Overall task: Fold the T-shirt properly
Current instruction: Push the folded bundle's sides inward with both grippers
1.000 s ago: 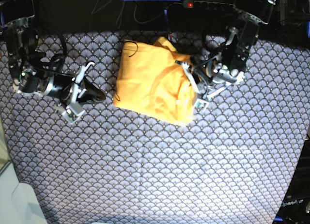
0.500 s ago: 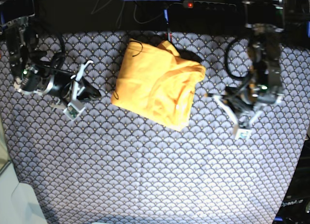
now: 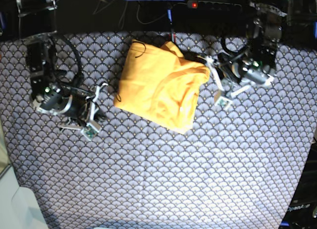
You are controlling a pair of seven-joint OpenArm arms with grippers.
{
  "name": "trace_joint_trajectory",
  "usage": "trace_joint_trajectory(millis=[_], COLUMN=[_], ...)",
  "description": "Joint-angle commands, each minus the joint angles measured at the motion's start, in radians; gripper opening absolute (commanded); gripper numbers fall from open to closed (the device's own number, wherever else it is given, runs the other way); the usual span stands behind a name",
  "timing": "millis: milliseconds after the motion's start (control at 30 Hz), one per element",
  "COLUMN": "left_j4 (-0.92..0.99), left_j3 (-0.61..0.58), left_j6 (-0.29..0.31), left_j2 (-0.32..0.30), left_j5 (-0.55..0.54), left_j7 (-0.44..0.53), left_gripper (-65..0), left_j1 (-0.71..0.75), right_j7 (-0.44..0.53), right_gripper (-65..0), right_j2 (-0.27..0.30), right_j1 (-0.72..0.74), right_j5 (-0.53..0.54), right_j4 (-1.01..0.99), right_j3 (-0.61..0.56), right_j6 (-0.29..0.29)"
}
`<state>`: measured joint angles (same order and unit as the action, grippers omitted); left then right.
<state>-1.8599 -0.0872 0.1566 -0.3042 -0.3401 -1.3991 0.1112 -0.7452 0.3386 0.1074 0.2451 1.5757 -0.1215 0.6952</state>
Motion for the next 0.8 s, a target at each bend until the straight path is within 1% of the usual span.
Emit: trace_joint_trajectory(millis=[0, 100, 200, 333, 467, 533, 633, 767], left_j4=[-0.014, 0.003, 0.078, 0.151, 0.168, 0.191, 0.23, 0.271], left_j3=[-0.009, -0.021, -0.023, -0.027, -0.069, -0.087, -0.085, -0.089], left_j6=[-0.004, -0.005, -0.005, -0.007, -0.007, -0.007, -0.007, -0.007], left_j2=[0.0, 0.02, 0.046, 0.059, 0.061, 0.067, 0.106, 0.147], left_j5=[0.002, 0.002, 0.002, 0.002, 0.003, 0.003, 0.003, 0.003], left_j7=[0.008, 0.003, 0.005, 0.033, 0.07, 0.068, 0.068, 0.068], left_gripper=[-65.0, -65.0, -65.0, -65.0, -65.0, -65.0, -65.0, -65.0], left_j1=[-0.009, -0.011, -0.017, -0.02, -0.037, -0.049, -0.083, -0.133], right_j7=[0.014, 0.014, 0.014, 0.014, 0.013, 0.014, 0.014, 0.016], right_gripper=[-65.0, -65.0, -65.0, -65.0, -65.0, -65.0, -65.0, -65.0], right_j2=[0.0, -0.031, -0.052, -0.074, -0.083, -0.086, -0.106, -0.106], right_j1=[0.025, 0.027, 0.024, 0.016, 0.001, -0.016, -0.047, -0.096], right_j5=[-0.007, -0.053, -0.088, -0.088, -0.089, -0.089, -0.089, -0.089], right_j4=[0.002, -0.005, -0.005, -0.002, -0.002, -0.002, -0.001, 0.01], right_j3=[0.004, 0.009, 0.006, 0.003, 0.001, 0.001, 0.0, 0.0], right_j6=[0.003, 0.003, 0.003, 0.003, 0.003, 0.003, 0.003, 0.003])
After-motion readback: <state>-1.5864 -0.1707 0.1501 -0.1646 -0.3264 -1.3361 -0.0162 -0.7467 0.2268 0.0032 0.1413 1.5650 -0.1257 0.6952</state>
